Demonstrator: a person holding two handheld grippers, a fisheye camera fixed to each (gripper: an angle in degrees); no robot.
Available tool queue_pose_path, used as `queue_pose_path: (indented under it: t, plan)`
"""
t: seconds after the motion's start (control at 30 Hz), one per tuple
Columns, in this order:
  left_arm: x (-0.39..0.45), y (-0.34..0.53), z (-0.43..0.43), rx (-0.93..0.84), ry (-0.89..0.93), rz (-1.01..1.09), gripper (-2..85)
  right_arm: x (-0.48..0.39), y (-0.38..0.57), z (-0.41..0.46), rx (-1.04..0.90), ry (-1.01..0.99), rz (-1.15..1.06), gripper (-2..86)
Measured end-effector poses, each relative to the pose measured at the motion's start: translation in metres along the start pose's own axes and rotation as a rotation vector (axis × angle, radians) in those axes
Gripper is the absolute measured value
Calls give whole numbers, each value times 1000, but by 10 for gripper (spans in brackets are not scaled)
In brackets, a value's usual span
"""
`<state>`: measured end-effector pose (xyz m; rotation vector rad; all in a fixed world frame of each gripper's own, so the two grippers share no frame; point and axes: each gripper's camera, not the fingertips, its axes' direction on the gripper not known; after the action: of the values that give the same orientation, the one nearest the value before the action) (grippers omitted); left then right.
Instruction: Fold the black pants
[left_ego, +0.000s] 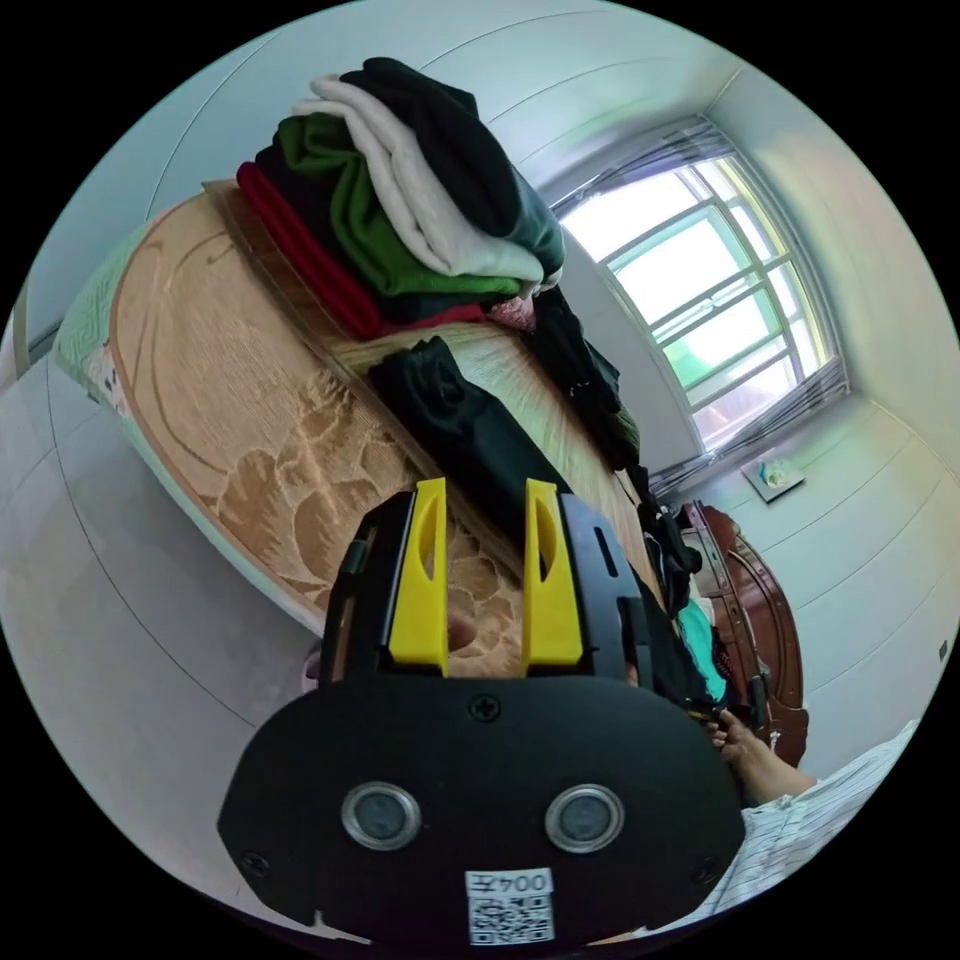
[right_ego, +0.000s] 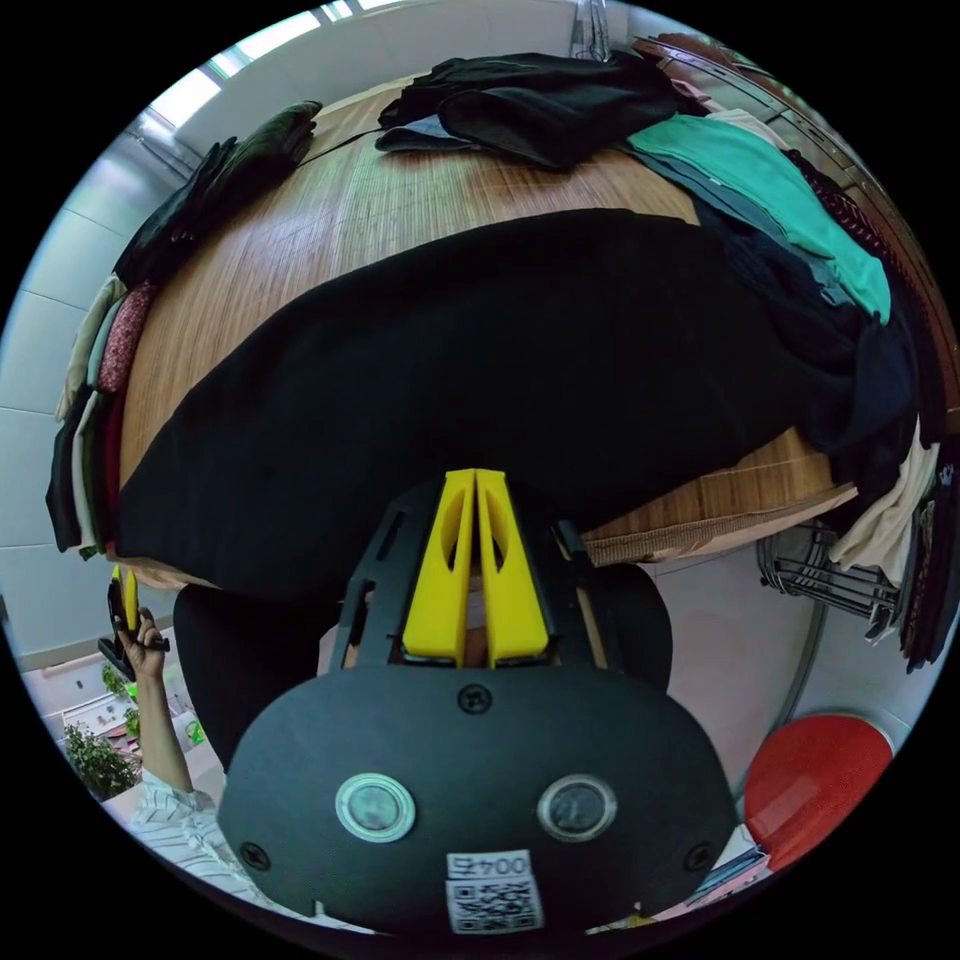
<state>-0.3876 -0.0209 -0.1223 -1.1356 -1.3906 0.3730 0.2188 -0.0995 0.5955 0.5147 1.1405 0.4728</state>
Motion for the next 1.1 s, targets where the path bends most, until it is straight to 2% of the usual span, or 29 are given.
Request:
queue_pose_path:
  t: [0.4,0.7,0.93,1.1]
  plan:
    - [72,-3,-6,18,67,-76,123,-21,11,10,24,11,-2,-8]
    - [102,-10,-35,164,12,-228,133,-22,20,15,38,-34,13,-8]
    - [69,-33,-66,308,259,-423,135,-23,25,18,41,-50,12,-8]
    - [36,-54,-76,256,320,-477,143,-23,29,20,46,-54,14,-8]
